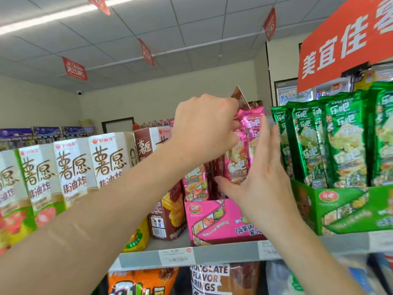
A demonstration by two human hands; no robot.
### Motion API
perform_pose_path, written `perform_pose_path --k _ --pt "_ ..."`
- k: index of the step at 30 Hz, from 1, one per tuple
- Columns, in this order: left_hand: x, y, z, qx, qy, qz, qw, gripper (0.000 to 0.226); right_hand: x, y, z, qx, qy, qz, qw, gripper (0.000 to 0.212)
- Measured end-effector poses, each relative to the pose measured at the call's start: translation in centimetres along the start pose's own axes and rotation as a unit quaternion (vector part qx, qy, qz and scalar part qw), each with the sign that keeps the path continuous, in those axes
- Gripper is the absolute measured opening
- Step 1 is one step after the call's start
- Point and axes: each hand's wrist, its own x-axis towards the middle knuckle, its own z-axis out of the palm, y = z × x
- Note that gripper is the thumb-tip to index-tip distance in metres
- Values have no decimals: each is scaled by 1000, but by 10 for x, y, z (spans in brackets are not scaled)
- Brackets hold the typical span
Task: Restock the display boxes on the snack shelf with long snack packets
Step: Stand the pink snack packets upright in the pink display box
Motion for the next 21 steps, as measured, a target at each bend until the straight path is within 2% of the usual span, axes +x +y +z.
perform_pose_path --k 2,6,10,14,17,21 --pt "4 0 -2 -2 -12 11 1000 23 1 4 0 3 7 -9 1000 127" --pt "9 -7 -11 -11 -68 96 993 34 4 11 -4 16 11 -17 1000 125" --pt "6 -28 -21 -49 -114 64 990 46 1 15 -5 21 7 -23 999 122" --pt "-9 -48 -25 -6 -154 32 988 67 -6 17 -3 20 0 -8 1000 117" --pt "-22 -53 -22 -15 -165 7 986 58 -11 13 -3 -6 15 -9 1000 113" --pt "-27 -63 -26 -92 -169 -18 981 45 -15 8 -3 -46 39 -14 998 110"
